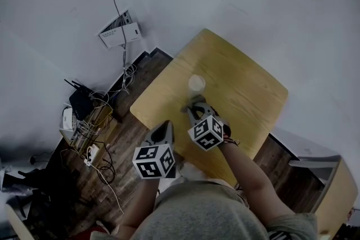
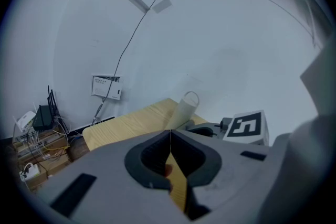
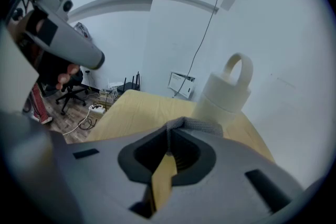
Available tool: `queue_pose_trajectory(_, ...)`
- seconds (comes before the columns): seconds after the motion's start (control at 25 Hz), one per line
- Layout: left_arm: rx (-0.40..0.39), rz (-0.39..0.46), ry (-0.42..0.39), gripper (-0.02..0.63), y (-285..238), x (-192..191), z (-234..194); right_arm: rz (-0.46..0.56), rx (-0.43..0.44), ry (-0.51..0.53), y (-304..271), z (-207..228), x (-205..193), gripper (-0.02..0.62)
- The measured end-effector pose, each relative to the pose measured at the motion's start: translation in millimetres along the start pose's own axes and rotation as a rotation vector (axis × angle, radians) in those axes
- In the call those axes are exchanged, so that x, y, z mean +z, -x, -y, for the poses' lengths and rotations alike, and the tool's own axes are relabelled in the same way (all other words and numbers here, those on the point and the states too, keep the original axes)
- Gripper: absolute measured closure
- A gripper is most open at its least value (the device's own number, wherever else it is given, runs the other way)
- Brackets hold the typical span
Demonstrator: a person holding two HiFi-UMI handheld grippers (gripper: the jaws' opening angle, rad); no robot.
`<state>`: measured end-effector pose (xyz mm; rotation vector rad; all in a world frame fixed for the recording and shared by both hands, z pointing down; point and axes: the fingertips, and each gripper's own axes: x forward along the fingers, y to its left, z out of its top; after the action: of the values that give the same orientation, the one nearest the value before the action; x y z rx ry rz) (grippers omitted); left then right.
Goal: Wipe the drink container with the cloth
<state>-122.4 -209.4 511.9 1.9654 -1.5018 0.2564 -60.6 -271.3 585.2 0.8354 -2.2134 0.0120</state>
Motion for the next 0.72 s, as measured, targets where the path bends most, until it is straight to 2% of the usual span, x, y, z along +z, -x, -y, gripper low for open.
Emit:
queue_pose_trajectory(0.12, 0.015, 0.005, 0.003, 0.603, 1, -1, -3, 0.067, 0.046, 0.025, 13, -15, 20, 0.584)
queue_pose_trajectory(0.28, 0.029, 0.013, 0.008, 0.603, 3, 2, -6, 0.153, 0.126, 0.108, 30, -34, 49, 0.584)
queue_pose_trajectory(0.56, 0.024, 0.018, 0.003, 0.603, 3, 3, 0, 0.210, 0.140, 0.181, 38, -28, 83, 0.584)
queue_pose_trajectory(0.72, 0.018, 0.017, 0.001, 0.603, 2, 3, 3, 0.200, 0.106, 0.182, 30, -11, 90, 0.584)
